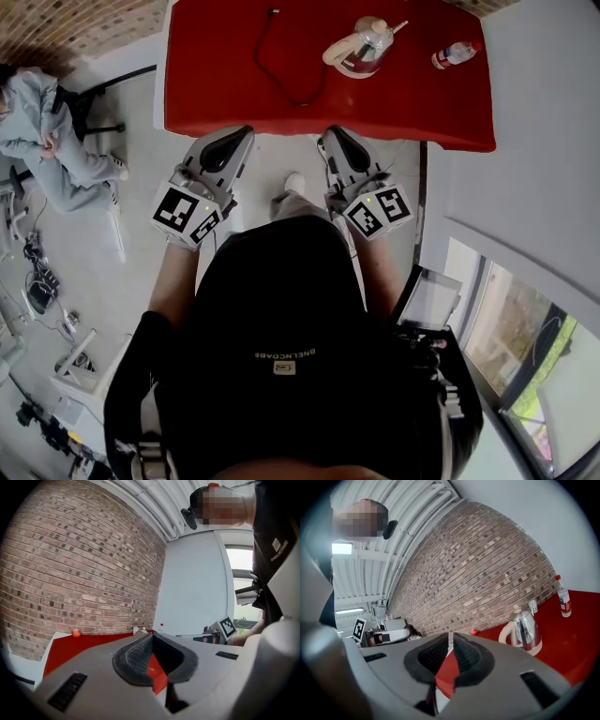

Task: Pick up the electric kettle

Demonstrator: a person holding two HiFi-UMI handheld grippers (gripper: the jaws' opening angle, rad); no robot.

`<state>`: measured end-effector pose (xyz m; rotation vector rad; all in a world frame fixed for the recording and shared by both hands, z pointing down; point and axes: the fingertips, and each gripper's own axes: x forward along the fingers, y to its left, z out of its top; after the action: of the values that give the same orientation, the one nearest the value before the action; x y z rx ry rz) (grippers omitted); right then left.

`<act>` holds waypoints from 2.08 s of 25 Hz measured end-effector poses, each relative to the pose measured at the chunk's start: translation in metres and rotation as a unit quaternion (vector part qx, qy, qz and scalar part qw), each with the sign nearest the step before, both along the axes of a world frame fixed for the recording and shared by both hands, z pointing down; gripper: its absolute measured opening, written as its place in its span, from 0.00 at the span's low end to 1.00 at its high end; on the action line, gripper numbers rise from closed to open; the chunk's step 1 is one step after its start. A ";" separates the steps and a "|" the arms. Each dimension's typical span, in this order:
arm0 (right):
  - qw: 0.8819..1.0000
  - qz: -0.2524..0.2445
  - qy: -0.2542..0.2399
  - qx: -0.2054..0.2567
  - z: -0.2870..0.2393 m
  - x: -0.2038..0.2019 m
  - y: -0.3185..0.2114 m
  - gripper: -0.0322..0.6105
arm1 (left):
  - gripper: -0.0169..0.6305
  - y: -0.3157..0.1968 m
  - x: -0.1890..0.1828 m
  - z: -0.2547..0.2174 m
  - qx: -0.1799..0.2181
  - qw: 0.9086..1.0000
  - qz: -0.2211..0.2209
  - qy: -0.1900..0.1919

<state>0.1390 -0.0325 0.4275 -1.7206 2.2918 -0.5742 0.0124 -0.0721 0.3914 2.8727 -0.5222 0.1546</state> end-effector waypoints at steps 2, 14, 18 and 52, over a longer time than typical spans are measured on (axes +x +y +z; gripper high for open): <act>1.000 -0.003 -0.004 -0.002 0.001 0.010 -0.009 0.10 | 0.04 -0.006 0.009 -0.001 -0.002 1.000 -0.006 -0.002; 0.998 0.026 -0.056 -0.024 0.021 0.059 -0.050 0.24 | 0.04 -0.025 0.037 -0.004 -0.008 1.000 -0.019 -0.023; 0.996 0.037 -0.065 -0.038 0.034 0.067 -0.065 0.30 | 0.04 -0.033 0.037 -0.002 -0.009 0.999 -0.015 -0.032; 0.986 0.078 -0.077 -0.127 0.153 0.111 -0.187 0.52 | 0.04 -0.084 -0.019 0.032 -0.055 0.991 -0.098 -0.068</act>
<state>0.2503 -0.2199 0.5804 -1.8729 2.0288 -0.9638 -0.0071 -0.1556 0.4231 2.6975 -0.7929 0.3381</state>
